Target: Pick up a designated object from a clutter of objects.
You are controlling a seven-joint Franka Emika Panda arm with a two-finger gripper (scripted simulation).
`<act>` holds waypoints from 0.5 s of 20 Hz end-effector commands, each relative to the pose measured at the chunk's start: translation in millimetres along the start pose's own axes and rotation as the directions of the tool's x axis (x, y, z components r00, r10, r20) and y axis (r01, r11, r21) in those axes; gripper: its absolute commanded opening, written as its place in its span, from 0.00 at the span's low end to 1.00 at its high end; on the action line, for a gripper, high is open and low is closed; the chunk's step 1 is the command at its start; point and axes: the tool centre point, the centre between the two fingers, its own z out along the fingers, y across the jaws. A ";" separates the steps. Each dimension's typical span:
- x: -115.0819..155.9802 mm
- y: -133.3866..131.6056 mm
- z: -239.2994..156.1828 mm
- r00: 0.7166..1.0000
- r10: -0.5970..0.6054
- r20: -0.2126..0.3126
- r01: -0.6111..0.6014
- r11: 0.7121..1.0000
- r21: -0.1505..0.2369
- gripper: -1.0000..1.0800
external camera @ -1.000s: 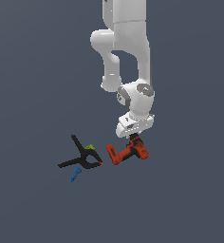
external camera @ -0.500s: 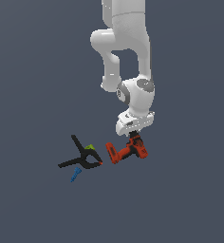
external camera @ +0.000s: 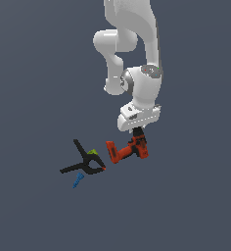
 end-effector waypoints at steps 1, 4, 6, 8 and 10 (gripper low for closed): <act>2.3 4.8 -25.3 1.000 -0.001 -0.008 0.001 1.000 -0.001 0.00; 1.9 10.0 -54.3 1.000 -0.001 -0.009 0.001 1.000 0.001 0.00; 1.7 13.6 -74.0 1.000 -0.001 -0.009 0.001 1.000 0.002 0.00; 1.6 17.2 -93.4 1.000 -0.002 -0.010 0.002 1.000 0.003 0.00; 1.5 20.8 -112.5 1.000 -0.002 -0.010 0.002 1.000 0.004 0.00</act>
